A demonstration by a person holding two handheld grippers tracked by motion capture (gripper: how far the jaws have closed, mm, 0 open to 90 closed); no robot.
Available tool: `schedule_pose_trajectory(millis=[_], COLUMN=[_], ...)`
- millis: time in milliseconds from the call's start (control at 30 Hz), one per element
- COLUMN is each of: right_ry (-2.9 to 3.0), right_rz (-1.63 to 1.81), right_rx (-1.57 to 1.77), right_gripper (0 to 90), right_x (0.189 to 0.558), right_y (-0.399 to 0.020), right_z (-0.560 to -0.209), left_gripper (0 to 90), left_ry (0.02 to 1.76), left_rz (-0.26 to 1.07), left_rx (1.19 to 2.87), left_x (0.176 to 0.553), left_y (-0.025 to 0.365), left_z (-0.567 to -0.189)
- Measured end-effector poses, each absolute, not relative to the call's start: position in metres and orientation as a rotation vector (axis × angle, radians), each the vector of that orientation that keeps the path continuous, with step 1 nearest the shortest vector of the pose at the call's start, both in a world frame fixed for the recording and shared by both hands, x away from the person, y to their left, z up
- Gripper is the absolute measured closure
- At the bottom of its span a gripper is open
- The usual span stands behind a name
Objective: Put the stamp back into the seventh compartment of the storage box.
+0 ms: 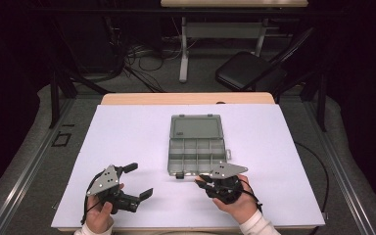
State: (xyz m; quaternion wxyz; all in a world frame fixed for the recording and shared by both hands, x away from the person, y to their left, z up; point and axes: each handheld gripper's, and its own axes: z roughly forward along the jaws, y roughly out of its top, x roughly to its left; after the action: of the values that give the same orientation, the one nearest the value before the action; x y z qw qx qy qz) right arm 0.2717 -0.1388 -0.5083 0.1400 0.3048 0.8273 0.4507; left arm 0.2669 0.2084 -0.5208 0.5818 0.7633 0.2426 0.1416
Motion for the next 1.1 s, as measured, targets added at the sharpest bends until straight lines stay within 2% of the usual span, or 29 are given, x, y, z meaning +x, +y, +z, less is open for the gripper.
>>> schedule_pose_trajectory(millis=[1100], right_ry=[2.285], right_rz=[1.305], right_rx=[1.0], right_gripper=[76.4], right_x=[0.279], right_y=[-0.159], right_z=[-0.497], left_gripper=[0.9], left_ry=[0.566], left_rz=[0.334], left_rx=[1.778], left_x=[0.267], left_y=[0.208], left_z=[-0.521])
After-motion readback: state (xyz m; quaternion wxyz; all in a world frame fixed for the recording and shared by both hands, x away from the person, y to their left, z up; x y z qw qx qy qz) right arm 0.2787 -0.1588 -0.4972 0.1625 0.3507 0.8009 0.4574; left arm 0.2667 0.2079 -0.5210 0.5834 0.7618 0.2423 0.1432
